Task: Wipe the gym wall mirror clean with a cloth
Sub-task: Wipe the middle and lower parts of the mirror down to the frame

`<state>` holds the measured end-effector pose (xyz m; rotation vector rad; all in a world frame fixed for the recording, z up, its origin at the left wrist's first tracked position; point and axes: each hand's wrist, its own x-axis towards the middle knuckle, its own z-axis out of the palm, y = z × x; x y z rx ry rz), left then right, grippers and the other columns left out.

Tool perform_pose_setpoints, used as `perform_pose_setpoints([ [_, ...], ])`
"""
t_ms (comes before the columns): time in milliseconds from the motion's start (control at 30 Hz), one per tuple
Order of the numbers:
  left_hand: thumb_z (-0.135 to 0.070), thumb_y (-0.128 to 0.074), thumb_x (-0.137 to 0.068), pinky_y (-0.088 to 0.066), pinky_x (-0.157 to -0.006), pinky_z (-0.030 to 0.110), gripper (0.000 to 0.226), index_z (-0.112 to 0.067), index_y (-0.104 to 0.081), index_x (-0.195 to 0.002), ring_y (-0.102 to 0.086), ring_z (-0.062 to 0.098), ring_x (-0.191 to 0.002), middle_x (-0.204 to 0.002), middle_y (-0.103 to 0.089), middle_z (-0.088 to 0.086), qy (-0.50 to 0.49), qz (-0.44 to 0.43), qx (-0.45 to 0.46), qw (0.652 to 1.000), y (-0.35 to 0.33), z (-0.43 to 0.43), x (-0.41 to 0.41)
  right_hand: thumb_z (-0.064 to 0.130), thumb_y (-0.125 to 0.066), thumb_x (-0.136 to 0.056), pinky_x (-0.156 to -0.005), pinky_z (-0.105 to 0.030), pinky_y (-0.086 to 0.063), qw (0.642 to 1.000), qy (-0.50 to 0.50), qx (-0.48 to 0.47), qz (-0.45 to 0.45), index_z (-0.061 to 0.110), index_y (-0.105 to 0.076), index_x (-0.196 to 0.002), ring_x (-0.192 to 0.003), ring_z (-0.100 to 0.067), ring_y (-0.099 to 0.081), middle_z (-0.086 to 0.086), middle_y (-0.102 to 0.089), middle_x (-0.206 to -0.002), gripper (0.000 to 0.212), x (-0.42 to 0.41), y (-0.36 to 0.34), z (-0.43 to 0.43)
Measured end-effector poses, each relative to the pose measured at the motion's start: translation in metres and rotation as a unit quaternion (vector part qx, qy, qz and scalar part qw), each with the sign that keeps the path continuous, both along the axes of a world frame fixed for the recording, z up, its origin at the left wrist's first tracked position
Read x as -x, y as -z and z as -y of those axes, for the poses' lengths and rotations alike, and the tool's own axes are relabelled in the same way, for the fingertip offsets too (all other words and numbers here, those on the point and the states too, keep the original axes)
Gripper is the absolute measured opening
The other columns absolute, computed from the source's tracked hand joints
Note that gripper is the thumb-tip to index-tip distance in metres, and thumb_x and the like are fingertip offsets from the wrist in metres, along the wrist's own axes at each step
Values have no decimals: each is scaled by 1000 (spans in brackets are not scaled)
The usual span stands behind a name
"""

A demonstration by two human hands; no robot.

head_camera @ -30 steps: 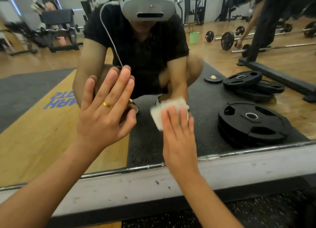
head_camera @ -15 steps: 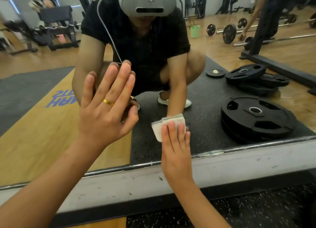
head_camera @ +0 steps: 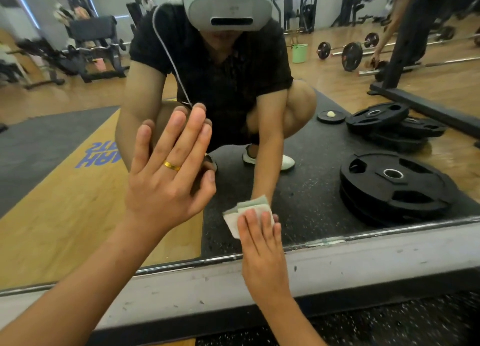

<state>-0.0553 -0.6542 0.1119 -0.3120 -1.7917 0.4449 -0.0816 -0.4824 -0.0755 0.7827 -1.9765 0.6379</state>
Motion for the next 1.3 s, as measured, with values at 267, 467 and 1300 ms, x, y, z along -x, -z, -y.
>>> perform_pose_setpoints([
  [267,-25,-57,-96,-11,-128,49,69,-2,-36,-158,-22,27,-157,-166,-28,12,5,2,6,1000,2,3,5,14,-24,-112,-128,-46,1,988,-87,118,-55,8,-26,-158,-156,-25,-7,-4,-26,-164,46,18,-157,20],
  [467,-22,-56,-98,-9,-127,49,66,0,-37,-157,-20,27,-157,-163,-32,18,1,23,-4,1000,-12,2,4,5,-41,-106,-127,-51,-8,985,-84,152,-23,2,-38,-154,-152,-39,-24,-20,-41,-159,48,17,-150,18],
  [1300,-8,-53,-101,-19,-122,61,60,2,-33,-157,-15,36,-157,-167,-19,24,30,275,4,961,77,15,-54,-2,-54,-98,-129,-43,2,991,-67,78,91,18,10,-163,-158,-21,11,0,8,-173,94,-12,22,14],
])
